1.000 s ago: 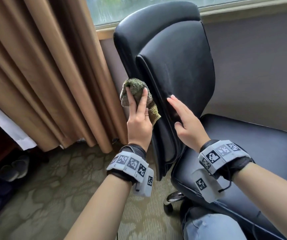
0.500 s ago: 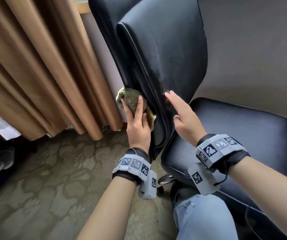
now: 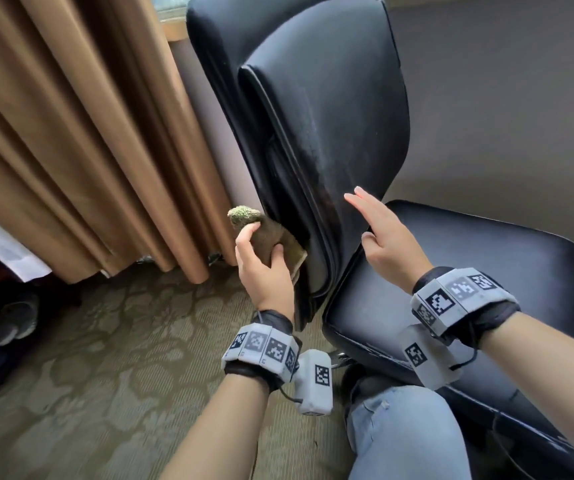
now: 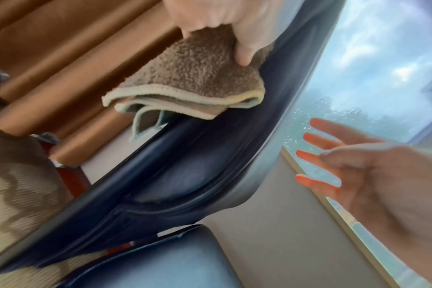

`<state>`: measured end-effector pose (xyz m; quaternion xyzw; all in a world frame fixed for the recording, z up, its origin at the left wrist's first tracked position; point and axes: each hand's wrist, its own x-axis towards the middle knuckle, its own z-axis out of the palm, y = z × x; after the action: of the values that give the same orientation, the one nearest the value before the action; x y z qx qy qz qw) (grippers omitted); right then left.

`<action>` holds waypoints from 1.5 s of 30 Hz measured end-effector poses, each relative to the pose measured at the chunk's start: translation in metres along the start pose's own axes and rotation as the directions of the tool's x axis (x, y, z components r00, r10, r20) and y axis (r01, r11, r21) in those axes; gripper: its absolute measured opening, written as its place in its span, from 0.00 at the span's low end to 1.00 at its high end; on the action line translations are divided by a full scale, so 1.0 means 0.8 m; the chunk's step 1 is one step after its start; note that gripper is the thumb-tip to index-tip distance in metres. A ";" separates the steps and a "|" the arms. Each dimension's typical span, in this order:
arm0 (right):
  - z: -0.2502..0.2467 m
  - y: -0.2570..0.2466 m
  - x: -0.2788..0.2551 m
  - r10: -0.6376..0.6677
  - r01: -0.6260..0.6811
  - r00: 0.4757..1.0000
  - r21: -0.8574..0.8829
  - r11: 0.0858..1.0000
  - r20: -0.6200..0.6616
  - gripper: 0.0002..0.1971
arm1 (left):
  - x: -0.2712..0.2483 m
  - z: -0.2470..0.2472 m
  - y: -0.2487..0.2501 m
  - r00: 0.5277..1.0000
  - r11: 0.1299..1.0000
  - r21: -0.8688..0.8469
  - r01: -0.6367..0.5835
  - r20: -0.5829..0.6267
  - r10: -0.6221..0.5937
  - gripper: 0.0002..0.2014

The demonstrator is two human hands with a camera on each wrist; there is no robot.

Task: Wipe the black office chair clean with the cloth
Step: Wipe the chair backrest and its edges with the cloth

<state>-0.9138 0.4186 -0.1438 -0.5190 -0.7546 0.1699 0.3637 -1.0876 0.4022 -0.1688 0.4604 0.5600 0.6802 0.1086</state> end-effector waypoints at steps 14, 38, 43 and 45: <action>-0.042 -0.108 -0.016 0.038 -0.156 0.965 0.453 0.878 0.260 0.48 | 0.037 -0.079 0.147 0.716 0.971 -0.141 0.195 0.697 -0.042 0.33; -0.118 -0.084 -0.061 0.078 -0.442 0.818 0.536 0.719 0.570 0.19 | -0.018 -0.046 0.120 0.111 0.654 0.023 0.756 0.980 -0.162 0.19; -0.110 -0.087 -0.062 0.028 -0.377 0.833 0.530 0.760 0.553 0.09 | -0.024 -0.049 0.113 0.086 0.672 0.040 0.739 0.984 -0.153 0.23; -0.108 -0.085 -0.060 0.036 -0.273 0.886 0.456 0.847 0.463 0.09 | -0.026 -0.048 0.109 0.141 0.699 0.052 0.714 0.966 -0.216 0.23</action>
<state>-0.8863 0.3373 -0.0597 -0.4131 -0.6992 0.5044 0.2935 -1.0727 0.3324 -0.1026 0.5179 0.3427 0.3163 0.7172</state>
